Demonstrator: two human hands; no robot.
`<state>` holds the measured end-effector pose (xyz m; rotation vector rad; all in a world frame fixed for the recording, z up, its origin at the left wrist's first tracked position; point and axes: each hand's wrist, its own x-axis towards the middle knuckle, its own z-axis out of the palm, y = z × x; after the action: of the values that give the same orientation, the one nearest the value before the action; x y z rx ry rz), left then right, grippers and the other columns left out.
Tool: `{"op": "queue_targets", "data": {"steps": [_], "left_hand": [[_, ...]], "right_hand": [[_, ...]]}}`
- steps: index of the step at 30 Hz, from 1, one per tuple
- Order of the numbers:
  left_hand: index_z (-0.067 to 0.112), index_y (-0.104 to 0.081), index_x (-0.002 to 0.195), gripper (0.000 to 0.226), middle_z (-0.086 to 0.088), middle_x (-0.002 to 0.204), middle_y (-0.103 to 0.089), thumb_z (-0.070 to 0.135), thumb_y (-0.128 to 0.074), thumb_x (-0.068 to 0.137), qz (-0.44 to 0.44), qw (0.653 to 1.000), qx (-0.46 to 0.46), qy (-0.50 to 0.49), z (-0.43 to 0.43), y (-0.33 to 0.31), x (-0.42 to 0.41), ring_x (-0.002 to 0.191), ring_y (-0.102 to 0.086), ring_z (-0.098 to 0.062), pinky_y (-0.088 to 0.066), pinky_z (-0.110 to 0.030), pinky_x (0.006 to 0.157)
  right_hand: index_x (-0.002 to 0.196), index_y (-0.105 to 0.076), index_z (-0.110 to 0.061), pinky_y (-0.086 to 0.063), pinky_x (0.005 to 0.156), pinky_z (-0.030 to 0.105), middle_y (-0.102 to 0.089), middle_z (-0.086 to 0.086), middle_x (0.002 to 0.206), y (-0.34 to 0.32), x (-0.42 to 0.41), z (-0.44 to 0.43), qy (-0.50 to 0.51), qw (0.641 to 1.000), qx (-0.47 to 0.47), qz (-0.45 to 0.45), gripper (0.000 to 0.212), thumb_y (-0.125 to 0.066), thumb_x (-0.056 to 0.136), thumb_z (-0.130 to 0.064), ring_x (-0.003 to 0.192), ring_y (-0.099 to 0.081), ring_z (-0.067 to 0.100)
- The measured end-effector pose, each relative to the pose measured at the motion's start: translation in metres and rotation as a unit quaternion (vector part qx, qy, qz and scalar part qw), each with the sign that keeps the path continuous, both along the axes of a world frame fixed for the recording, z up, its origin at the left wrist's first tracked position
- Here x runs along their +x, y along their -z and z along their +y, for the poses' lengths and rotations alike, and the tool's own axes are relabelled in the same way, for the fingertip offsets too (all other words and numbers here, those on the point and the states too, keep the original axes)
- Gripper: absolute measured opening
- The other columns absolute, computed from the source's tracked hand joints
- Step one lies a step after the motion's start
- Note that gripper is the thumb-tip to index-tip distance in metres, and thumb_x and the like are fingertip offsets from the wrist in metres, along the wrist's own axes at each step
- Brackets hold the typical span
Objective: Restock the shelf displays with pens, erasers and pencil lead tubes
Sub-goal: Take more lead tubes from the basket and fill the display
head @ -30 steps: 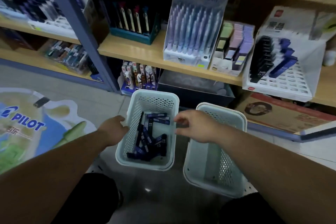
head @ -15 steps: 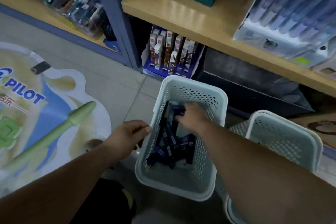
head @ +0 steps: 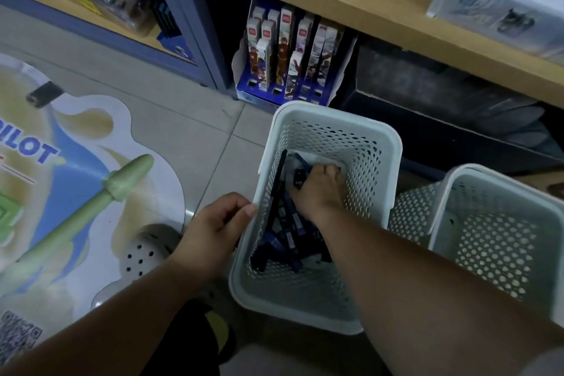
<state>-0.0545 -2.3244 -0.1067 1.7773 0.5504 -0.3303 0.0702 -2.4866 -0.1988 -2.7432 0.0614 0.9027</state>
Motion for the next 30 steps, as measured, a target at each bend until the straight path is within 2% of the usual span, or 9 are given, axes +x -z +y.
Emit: {"op": "queue_targets", "data": {"steps": [3,7,10,14,17,20,22,27,30], "left_hand": [[0.016,-0.059,0.078,0.024,-0.001,0.061,-0.049,0.027,-0.057,0.099,0.0,1.0,0.002,0.008,0.001,0.0,0.0,0.056,-0.045,-0.012,-0.04,-0.024,0.053],[0.016,-0.058,0.083,0.023,-0.001,0.063,-0.05,0.03,-0.054,0.1,0.004,0.999,0.034,0.023,-0.001,0.002,0.0,0.058,-0.044,-0.008,-0.04,-0.024,0.056],[0.017,-0.056,0.083,0.023,-0.008,0.073,-0.054,0.031,-0.052,0.101,-0.001,0.998,0.052,0.026,-0.003,0.004,-0.001,0.061,-0.045,-0.006,-0.04,-0.021,0.058],[0.019,-0.055,0.084,0.023,0.001,0.072,-0.054,0.032,-0.05,0.102,-0.001,0.998,0.05,0.028,-0.003,0.004,-0.002,0.064,-0.046,-0.004,-0.04,-0.021,0.06],[0.019,-0.055,0.085,0.023,-0.001,0.077,-0.055,0.032,-0.048,0.102,-0.004,0.998,0.051,0.036,-0.004,0.003,-0.002,0.065,-0.047,-0.004,-0.041,-0.02,0.061],[0.019,-0.054,0.085,0.023,0.002,0.076,-0.054,0.03,-0.048,0.103,-0.007,0.998,0.052,0.04,-0.004,0.003,-0.002,0.065,-0.047,-0.003,-0.04,-0.019,0.061],[0.019,-0.054,0.085,0.022,0.007,0.073,-0.055,0.029,-0.047,0.104,-0.008,0.998,0.049,0.037,-0.004,0.003,-0.002,0.065,-0.048,-0.002,-0.04,-0.018,0.062],[0.019,-0.055,0.087,0.022,0.006,0.081,-0.058,0.03,-0.045,0.104,-0.011,0.998,0.049,0.043,-0.006,0.003,-0.002,0.072,-0.052,-0.003,-0.042,-0.018,0.066],[0.019,-0.055,0.088,0.022,0.005,0.082,-0.058,0.029,-0.044,0.104,-0.011,0.998,0.041,0.04,-0.006,0.003,-0.003,0.073,-0.052,-0.003,-0.043,-0.019,0.068]], "right_hand": [[0.14,-0.042,-0.009,-0.031,0.111,0.039,-0.039,0.012,0.143,0.003,-0.006,0.003,0.02,1.0,0.019,0.01,0.071,-0.062,0.089,-0.056,0.134,-0.034,0.032],[0.134,-0.048,-0.008,-0.038,0.108,0.039,-0.046,0.014,0.138,0.006,-0.018,0.002,0.058,0.997,0.041,0.027,0.074,-0.066,0.084,-0.059,0.129,-0.042,0.032],[0.133,-0.049,-0.007,-0.04,0.105,0.038,-0.048,0.015,0.136,0.007,-0.019,0.0,0.072,0.996,0.041,0.036,0.073,-0.067,0.084,-0.058,0.127,-0.046,0.032],[0.127,-0.054,-0.009,-0.05,0.098,0.037,-0.056,0.014,0.128,0.009,-0.012,0.0,0.11,0.988,0.077,0.075,0.071,-0.078,0.076,-0.052,0.115,-0.058,0.031],[0.126,-0.056,-0.007,-0.055,0.091,0.035,-0.056,0.014,0.125,0.009,-0.014,0.004,0.121,0.985,0.086,0.088,0.07,-0.082,0.075,-0.047,0.11,-0.062,0.03],[0.117,-0.062,-0.009,-0.052,0.067,0.025,-0.064,0.01,0.115,0.012,-0.018,0.005,0.143,0.979,0.113,0.091,0.057,-0.081,0.076,-0.043,0.095,-0.065,0.024],[0.111,-0.063,-0.009,-0.04,0.052,0.021,-0.067,0.006,0.106,0.014,-0.023,0.007,0.156,0.972,0.14,0.105,0.048,-0.081,0.079,-0.039,0.083,-0.061,0.021],[0.113,-0.065,-0.009,-0.047,0.068,0.025,-0.069,0.006,0.108,0.021,-0.037,0.016,0.195,0.959,0.185,0.093,0.046,-0.079,0.082,-0.04,0.089,-0.065,0.021],[0.106,-0.068,-0.011,-0.046,0.054,0.019,-0.072,0.004,0.099,0.022,-0.035,0.014,0.227,0.945,0.206,0.112,0.039,-0.082,0.081,-0.036,0.074,-0.065,0.011]]}}
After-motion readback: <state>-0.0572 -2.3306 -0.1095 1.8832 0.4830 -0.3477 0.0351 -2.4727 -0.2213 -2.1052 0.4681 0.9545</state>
